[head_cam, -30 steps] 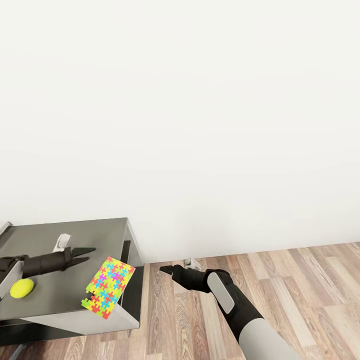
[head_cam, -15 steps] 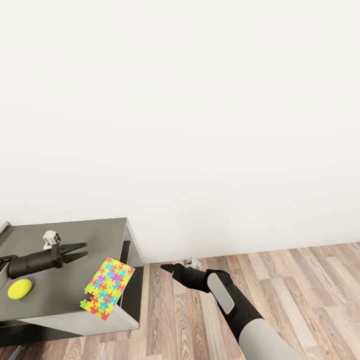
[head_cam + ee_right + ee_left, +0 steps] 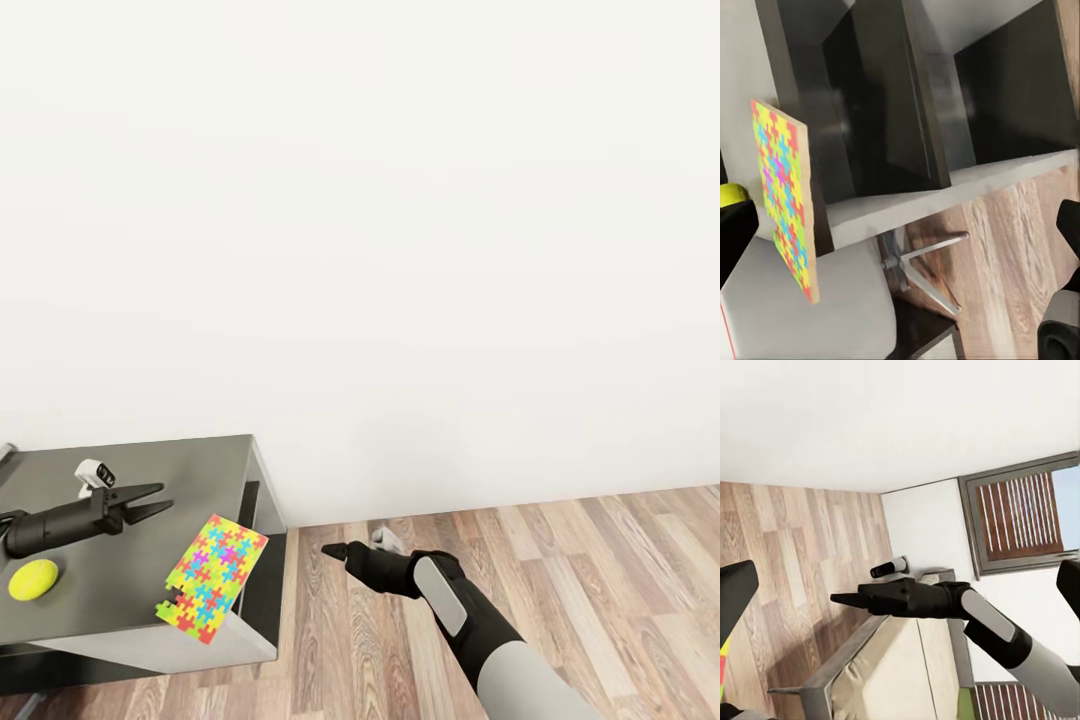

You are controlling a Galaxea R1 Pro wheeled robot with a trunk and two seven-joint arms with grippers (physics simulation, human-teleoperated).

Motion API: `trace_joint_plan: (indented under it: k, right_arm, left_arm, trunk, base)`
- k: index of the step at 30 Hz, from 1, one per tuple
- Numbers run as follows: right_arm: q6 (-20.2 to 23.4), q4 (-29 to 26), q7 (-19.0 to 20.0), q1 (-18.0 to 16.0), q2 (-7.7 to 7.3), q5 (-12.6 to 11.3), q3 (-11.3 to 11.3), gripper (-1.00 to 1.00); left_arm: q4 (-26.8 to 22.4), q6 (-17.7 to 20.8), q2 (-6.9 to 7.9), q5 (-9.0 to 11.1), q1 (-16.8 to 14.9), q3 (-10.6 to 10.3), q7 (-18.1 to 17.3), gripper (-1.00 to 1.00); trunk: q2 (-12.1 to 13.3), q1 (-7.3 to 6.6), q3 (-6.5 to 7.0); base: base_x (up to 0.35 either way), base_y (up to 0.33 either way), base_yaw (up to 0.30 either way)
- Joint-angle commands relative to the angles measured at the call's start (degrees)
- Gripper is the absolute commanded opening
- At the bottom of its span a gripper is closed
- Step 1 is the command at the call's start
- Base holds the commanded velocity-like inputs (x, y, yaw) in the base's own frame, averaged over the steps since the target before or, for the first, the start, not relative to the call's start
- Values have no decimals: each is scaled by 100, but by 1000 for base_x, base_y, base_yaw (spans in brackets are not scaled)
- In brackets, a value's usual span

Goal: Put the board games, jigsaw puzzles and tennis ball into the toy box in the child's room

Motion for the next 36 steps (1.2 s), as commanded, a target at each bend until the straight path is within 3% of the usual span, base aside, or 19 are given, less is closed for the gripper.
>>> trace_joint_plan:
  k: [1, 8, 11, 16, 21, 26, 31, 36]
  right_arm:
    - [17, 23, 10, -4, 0, 3, 2, 100]
    - [21, 62, 15, -4, 0, 3, 7, 100]
    - [23, 65, 17, -4, 0, 3, 8, 100]
    - [26, 65, 20, -4, 0, 3, 8, 100]
    - [27, 66, 89, -4, 0, 1, 8, 100]
    - [24, 64, 125, -4, 0, 3, 8, 100]
    - [27, 55, 134, -4, 0, -3, 21, 100]
    - [48, 25, 140, -13, 0, -7, 313, 100]
  left_arm:
    - [-1, 65, 3, 6, -3, -4, -20, 100]
    - [-131, 97, -54, 14, -4, -17, -20, 100]
    - [-372, 326, -59, 13, -17, 6, -20, 100]
    - [-1548, 1135, -46, -22, -40, 27, -20, 100]
    - [-2343, 1321, -2, -4, -58, 137, -20, 100]
    - [-2559, 1344, 3, -16, -59, 419, -20, 100]
    - [-2596, 1344, 10, -22, -49, 486, -20, 100]
    - [-2601, 1341, 5, -36, -34, 490, -20, 100]
  trunk:
    - [-49, 24, -26]
    - [-330, 178, -152]
    - [-450, 244, -206]
    - [-651, 354, -295]
    - [-851, 464, -385]
    - [-1052, 573, -475]
    - [-1172, 639, -529]
    - [-1172, 639, -529]
  base:
    - [0, 0, 0]
    - [0, 0, 0]
    - [0, 0, 0]
    - [0, 0, 0]
    - [0, 0, 0]
    - [0, 0, 0]
    - [0, 0, 0]
    - [0, 0, 0]
